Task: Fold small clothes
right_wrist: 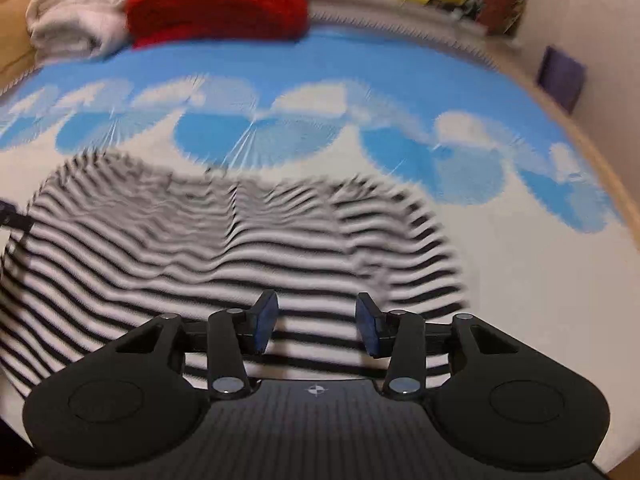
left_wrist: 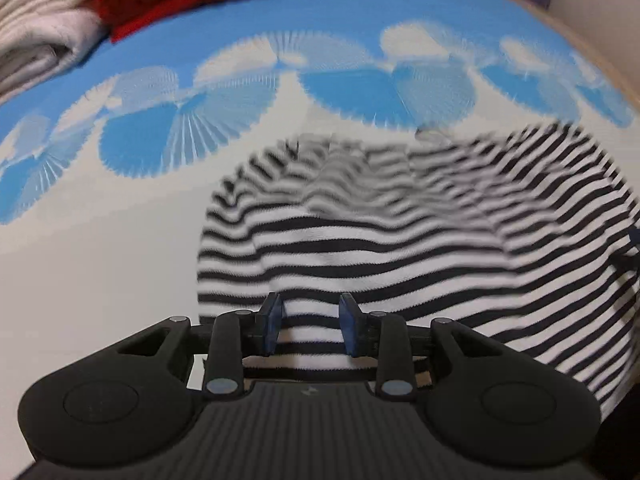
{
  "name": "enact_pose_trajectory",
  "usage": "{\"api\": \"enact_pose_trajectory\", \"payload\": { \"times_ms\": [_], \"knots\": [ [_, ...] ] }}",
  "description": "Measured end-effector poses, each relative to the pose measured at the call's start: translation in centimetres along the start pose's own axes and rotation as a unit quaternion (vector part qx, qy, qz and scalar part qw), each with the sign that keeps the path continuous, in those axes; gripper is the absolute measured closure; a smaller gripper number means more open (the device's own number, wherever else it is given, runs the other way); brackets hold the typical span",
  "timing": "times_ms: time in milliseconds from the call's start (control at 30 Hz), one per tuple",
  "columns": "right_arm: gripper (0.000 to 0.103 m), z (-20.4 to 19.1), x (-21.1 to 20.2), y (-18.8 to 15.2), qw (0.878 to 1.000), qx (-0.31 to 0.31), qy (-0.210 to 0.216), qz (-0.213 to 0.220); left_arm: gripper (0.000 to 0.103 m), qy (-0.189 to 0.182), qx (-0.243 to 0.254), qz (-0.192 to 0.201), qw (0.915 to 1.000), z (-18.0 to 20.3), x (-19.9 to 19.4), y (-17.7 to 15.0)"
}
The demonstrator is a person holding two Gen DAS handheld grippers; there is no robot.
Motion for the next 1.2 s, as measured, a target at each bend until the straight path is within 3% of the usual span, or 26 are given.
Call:
{"api": "enact_pose_trajectory", "payload": {
  "times_ms": [67,133,200,367,467,533,600,700,767,867,933,1000,1100,1200],
  "knots": [
    [0.048,-1.2,2.4,-2.2,0.997,-0.056,-0.01,-0.057,0.066,0.018,-0.005,-0.034,0.9992,-0.9,1.9,-1.1],
    [0.047,-1.8,2.7,-2.0,0.995,-0.086,-0.019,-0.045,0.055,0.024,-0.015,-0.033,0.9991,-1.8,2.4,-1.4],
    [0.047,-1.4,2.0,-1.3,0.997,-0.064,-0.015,-0.034,0.053,0.028,-0.014,-0.028,0.9991,-2.2,2.1,-1.0],
    [0.047,2.7,0.6,1.7,0.998,0.025,-0.054,0.028,0.054,0.045,-0.003,0.046,0.9979,-2.6,0.1,1.9],
    [0.047,5.1,2.7,1.5,0.994,0.068,-0.089,-0.003,0.054,0.03,-0.025,0.044,0.9983,-2.9,0.8,2.4],
    [0.046,5.6,4.6,0.5,0.992,0.079,-0.087,-0.047,0.054,0.034,-0.026,0.015,0.999,-3.4,2.7,1.9],
    [0.041,5.7,5.6,0.0,0.991,0.075,-0.091,-0.064,0.047,0.047,-0.025,-0.014,0.9985,-4.1,4.0,1.3],
    [0.038,5.7,5.7,0.5,0.991,0.066,-0.097,-0.057,0.046,0.062,-0.023,0.006,0.9978,-4.2,3.1,2.2],
    [0.039,6.1,5.1,1.4,0.99,0.073,-0.112,-0.035,0.046,0.072,-0.006,0.046,0.9964,-3.9,1.5,3.3],
    [0.04,7.1,4.4,2.4,0.986,0.101,-0.131,-0.005,0.046,0.054,-0.001,0.061,0.9966,-3.4,1.0,3.8],
    [0.04,7.8,4.9,1.7,0.983,0.112,-0.143,-0.026,0.047,0.055,-0.004,0.051,0.9972,-3.3,1.2,3.4],
    [0.04,8.2,5.7,0.5,0.98,0.118,-0.147,-0.063,0.047,0.056,0.003,0.066,0.9963,-3.0,0.5,3.6],
    [0.043,9.1,4.8,0.7,0.976,0.142,-0.161,-0.043,0.045,0.004,0.022,0.102,0.9946,-1.1,-1.4,4.1],
    [0.042,9.4,3.5,1.2,0.976,0.149,-0.161,-0.01,0.042,-0.068,0.067,0.09,0.9913,1.8,-1.5,3.3]
  ]
}}
Point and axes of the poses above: each gripper's, at about its wrist camera, not at the fingertips, and x roughly the way its jaws point, z to its right, y to its top, the point moved 9 cm from there along x, roughly the way its jaws point, and after that the axes turned 10 degrees about -y, right-handed, at the moved point
